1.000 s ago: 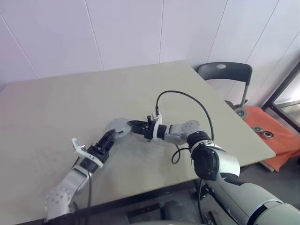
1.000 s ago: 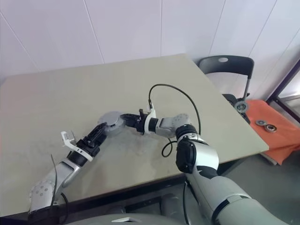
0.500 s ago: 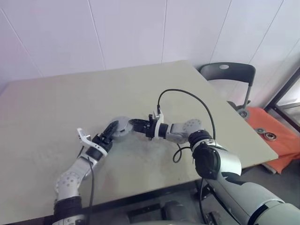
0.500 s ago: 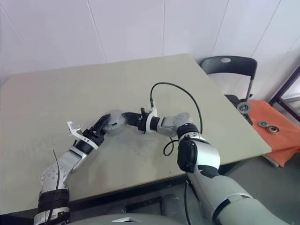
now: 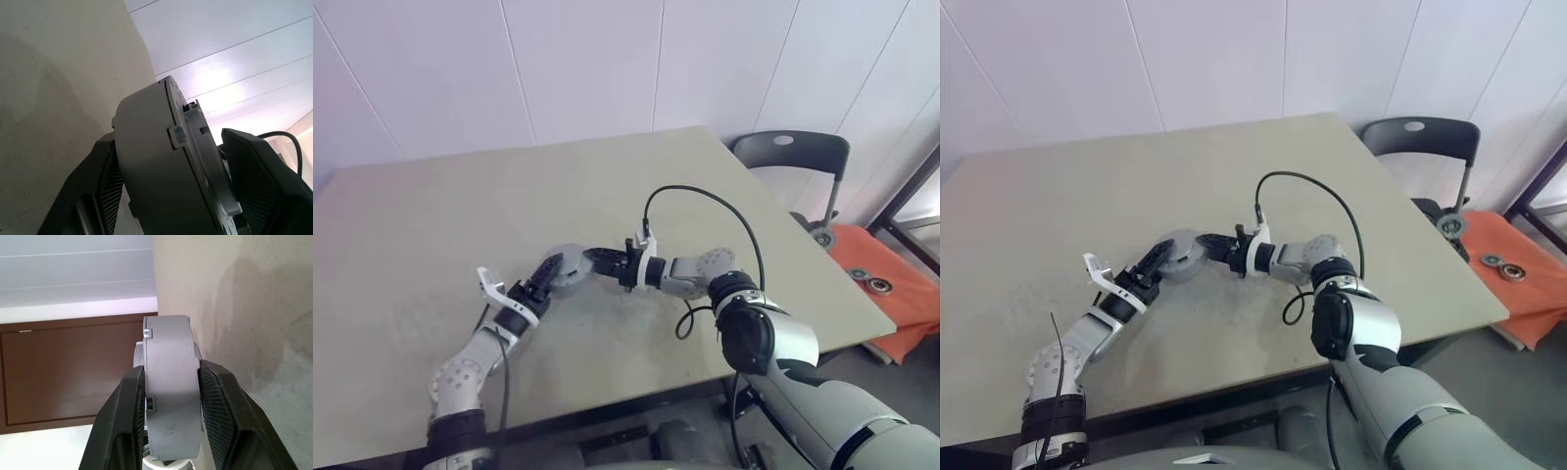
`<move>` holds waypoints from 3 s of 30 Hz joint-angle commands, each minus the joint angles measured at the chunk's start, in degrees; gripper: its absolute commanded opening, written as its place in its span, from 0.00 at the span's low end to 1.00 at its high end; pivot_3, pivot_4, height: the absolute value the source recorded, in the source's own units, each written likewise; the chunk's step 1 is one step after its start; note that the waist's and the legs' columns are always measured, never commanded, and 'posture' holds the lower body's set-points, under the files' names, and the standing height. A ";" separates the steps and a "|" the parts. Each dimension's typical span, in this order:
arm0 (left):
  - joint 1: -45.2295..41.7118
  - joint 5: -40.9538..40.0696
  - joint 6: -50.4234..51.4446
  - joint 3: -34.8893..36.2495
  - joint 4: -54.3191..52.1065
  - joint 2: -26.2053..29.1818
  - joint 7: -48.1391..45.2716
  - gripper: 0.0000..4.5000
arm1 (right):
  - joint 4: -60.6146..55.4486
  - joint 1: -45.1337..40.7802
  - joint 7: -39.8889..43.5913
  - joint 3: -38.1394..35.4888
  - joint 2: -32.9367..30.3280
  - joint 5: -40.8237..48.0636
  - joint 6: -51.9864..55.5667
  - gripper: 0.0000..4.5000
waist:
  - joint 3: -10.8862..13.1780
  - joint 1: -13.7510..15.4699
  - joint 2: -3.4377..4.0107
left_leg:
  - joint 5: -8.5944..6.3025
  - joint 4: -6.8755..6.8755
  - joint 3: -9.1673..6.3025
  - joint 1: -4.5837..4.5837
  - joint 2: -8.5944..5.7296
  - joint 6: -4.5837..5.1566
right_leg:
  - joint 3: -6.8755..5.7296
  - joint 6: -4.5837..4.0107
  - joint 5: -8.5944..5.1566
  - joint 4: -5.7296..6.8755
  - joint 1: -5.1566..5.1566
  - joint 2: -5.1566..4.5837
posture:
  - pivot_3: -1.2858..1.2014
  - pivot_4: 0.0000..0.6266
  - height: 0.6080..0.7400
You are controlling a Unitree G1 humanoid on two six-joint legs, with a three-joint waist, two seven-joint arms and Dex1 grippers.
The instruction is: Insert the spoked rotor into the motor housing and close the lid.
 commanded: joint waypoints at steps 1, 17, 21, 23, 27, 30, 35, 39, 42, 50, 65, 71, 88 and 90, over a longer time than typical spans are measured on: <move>-1.55 -0.22 0.44 -1.36 -2.37 -0.93 -2.01 0.56 | -1.02 -2.52 1.44 -0.55 0.61 1.21 -0.47 0.29 | 0.00 0.00 0.00 | 0.00 0.00 0.00 0.00 0.00 0.00 | 0.00 0.00 0.00 0.00 0.00 0.00 | 0.52 0.00 1.00; -3.77 -2.65 3.29 -1.10 -3.59 -1.36 -2.76 0.55 | -0.59 -2.75 1.40 -1.00 0.29 0.96 -1.32 0.29 | 0.00 0.01 0.00 | 0.00 0.00 0.00 -0.01 0.00 0.00 | 0.00 0.00 0.00 -0.01 -0.01 0.00 | 0.52 0.00 1.00; -4.12 -2.52 3.59 -1.25 -3.65 -1.39 -2.61 0.54 | 0.66 -2.71 -1.72 -2.59 0.09 1.54 -1.82 0.29 | 0.01 -0.01 0.00 | 0.00 0.00 0.00 0.00 0.00 0.00 | 0.00 0.00 0.00 -0.01 -0.01 0.00 | 0.52 0.00 1.00; -4.25 -2.21 3.53 -1.32 -3.49 -1.42 -2.41 0.54 | 0.47 -2.70 -1.35 -2.15 0.08 1.16 -1.57 0.29 | 0.01 0.00 0.00 | 0.00 -0.01 0.00 -0.01 0.00 0.00 | 0.00 0.01 0.00 -0.01 -0.01 0.00 | 0.52 0.00 1.00; -4.20 -2.05 3.55 -1.33 -3.35 -1.46 -2.39 0.54 | -0.16 -2.66 -0.48 -0.92 0.28 0.12 -2.13 0.29 | 0.01 0.00 0.00 | 0.00 -0.01 0.00 -0.02 0.00 0.00 | 0.00 0.01 0.00 -0.02 -0.01 0.00 | 0.52 0.00 1.00; -4.20 -1.88 3.52 -1.31 -3.31 -1.37 -2.39 0.54 | -0.38 -2.72 0.20 -1.01 0.44 0.48 -2.33 0.29 | 0.01 -0.02 0.00 | 0.00 -0.01 0.00 -0.01 0.00 0.00 | 0.00 0.00 0.00 -0.02 -0.02 0.00 | 0.52 0.00 1.00; -4.06 -1.53 3.36 -1.41 -3.59 -1.24 -2.33 0.54 | -0.50 -2.73 -0.21 -0.39 0.51 -0.12 -3.02 0.29 | 0.01 -0.01 0.00 | 0.00 -0.01 0.00 -0.02 0.00 0.00 | 0.00 0.00 0.00 -0.02 -0.02 0.00 | 0.52 0.00 1.00; -4.08 -0.97 3.04 -1.48 -3.68 -1.11 -2.39 0.54 | -0.42 -2.75 -0.30 0.02 0.58 -0.38 -3.30 0.29 | 0.01 0.00 0.00 | 0.00 -0.02 0.00 -0.02 0.00 0.00 | 0.00 0.00 0.00 -0.02 -0.02 0.00 | 0.52 0.00 1.00; -3.97 -0.62 2.81 -1.50 -3.84 -1.08 -2.53 0.54 | -0.50 -2.60 -0.38 -0.24 0.72 -0.27 -4.92 0.29 | 0.01 -0.03 0.00 | 0.00 -0.02 0.00 -0.02 0.00 0.00 | 0.00 0.01 0.00 -0.02 -0.02 0.00 | 0.52 0.00 1.00; -3.79 0.07 2.57 -1.60 -4.11 -1.09 -2.72 0.54 | -1.15 -2.49 1.42 1.67 0.70 -1.69 -5.55 0.29 | 0.02 -0.01 0.01 | 0.00 -0.02 0.00 -0.03 0.00 0.00 | 0.00 0.01 0.00 -0.03 -0.03 0.00 | 0.52 0.00 1.00; -3.83 0.49 2.01 -1.33 -4.17 -1.21 -3.13 0.54 | 0.06 -3.14 -1.15 -0.43 0.76 -0.79 -4.10 0.64 | 0.06 -0.05 0.05 | 0.00 -0.04 -0.01 -0.05 0.00 0.00 | 0.00 0.01 0.00 -0.04 -0.06 0.00 | 0.52 0.00 1.00; -3.85 0.03 1.77 -0.82 -4.51 -1.09 -3.24 0.54 | 0.65 -2.82 -3.26 -1.90 0.58 -0.41 -5.37 0.64 | 0.06 -0.01 0.05 | 0.00 -0.04 -0.01 -0.06 0.00 0.00 | 0.00 0.01 0.00 -0.05 -0.06 0.00 | 0.52 0.00 1.00; -0.49 -0.92 -0.25 5.48 -4.62 2.78 -3.51 0.54 | 2.58 -4.72 -3.88 -8.48 -1.06 5.78 2.17 0.64 | 0.10 -0.16 0.02 | 0.00 -0.09 0.00 -0.06 0.00 0.00 | 0.00 0.01 -0.02 -0.07 -0.08 0.00 | 0.52 0.00 1.00; -0.54 -1.11 -0.49 5.92 -4.80 2.73 -3.31 0.54 | 2.60 -4.72 -3.94 -8.43 -1.13 5.87 2.23 0.64 | 0.12 -0.01 -0.01 | 0.00 -0.08 0.00 -0.08 0.00 0.00 | 0.00 0.05 -0.04 -0.08 -0.09 0.00 | 0.52 0.00 1.00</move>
